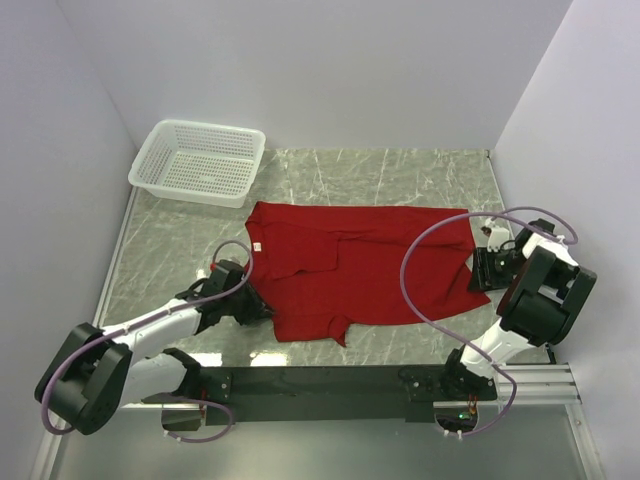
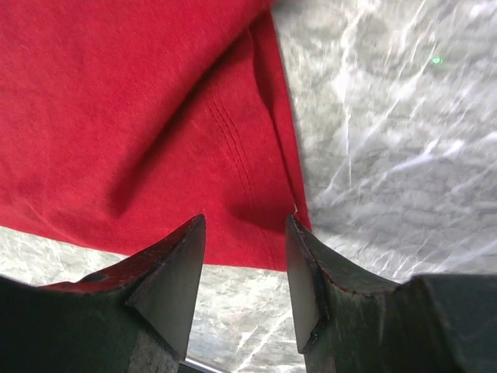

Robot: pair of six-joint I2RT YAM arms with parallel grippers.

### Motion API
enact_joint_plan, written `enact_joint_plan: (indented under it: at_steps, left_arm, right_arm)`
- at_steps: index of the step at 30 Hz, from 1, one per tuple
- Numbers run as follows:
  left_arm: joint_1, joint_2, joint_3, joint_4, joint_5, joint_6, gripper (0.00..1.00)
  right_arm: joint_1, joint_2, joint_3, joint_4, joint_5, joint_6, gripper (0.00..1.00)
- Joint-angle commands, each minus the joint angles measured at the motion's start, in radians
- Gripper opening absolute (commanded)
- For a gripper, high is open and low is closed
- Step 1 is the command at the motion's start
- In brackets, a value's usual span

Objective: Fold and stack the t-shirts
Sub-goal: Fold the tshirt

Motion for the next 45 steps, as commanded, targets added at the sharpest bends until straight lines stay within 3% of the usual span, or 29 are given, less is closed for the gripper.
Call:
enact_joint_plan:
  at_steps: [1,2,3,18,25,28,29,32,40,45]
  left_arm:
    - [-0.004,-0.037,-0.011,-0.023,-0.048,-0.011,0.13]
    - [-0.004,-0.045,-0.008,-0.034,-0.060,-0.009,0.02]
    - [-0.004,-0.060,-0.002,-0.048,-0.074,-0.006,0.01]
    - [0.038,-0.097,0.071,-0.148,-0.080,0.046,0.01]
    - [0.039,-0.099,0.085,-0.148,-0.070,0.048,0.01]
    - [0.037,-0.102,0.091,-0.149,-0.068,0.049,0.01]
    - [0.038,-0.103,0.093,-0.151,-0.071,0.049,0.01]
    - [0.049,-0.113,0.113,-0.181,-0.082,0.068,0.01]
    - [0.173,-0.185,0.179,-0.293,-0.085,0.146,0.00]
    - [0.233,-0.140,0.214,-0.307,-0.039,0.213,0.01]
  right_arm:
    - [-0.019,-0.028,-0.020,0.007,-0.011,-0.022,0.52]
    - [-0.020,-0.028,-0.022,0.008,-0.010,-0.020,0.52]
    - [-0.026,-0.030,-0.026,0.010,-0.007,-0.019,0.52]
    - [-0.032,-0.182,-0.132,0.152,0.200,0.003,0.51]
    - [-0.031,-0.116,-0.184,0.183,0.180,0.012,0.49]
    - [-0.032,-0.096,-0.204,0.192,0.161,0.006,0.42]
    - [-0.032,-0.096,-0.204,0.183,0.156,0.003,0.27]
    - [-0.039,-0.149,-0.198,0.149,0.145,-0.014,0.00]
    - [-0.077,-0.390,-0.129,0.041,0.168,-0.028,0.00]
    - [-0.085,-0.492,-0.135,0.028,0.194,-0.002,0.00]
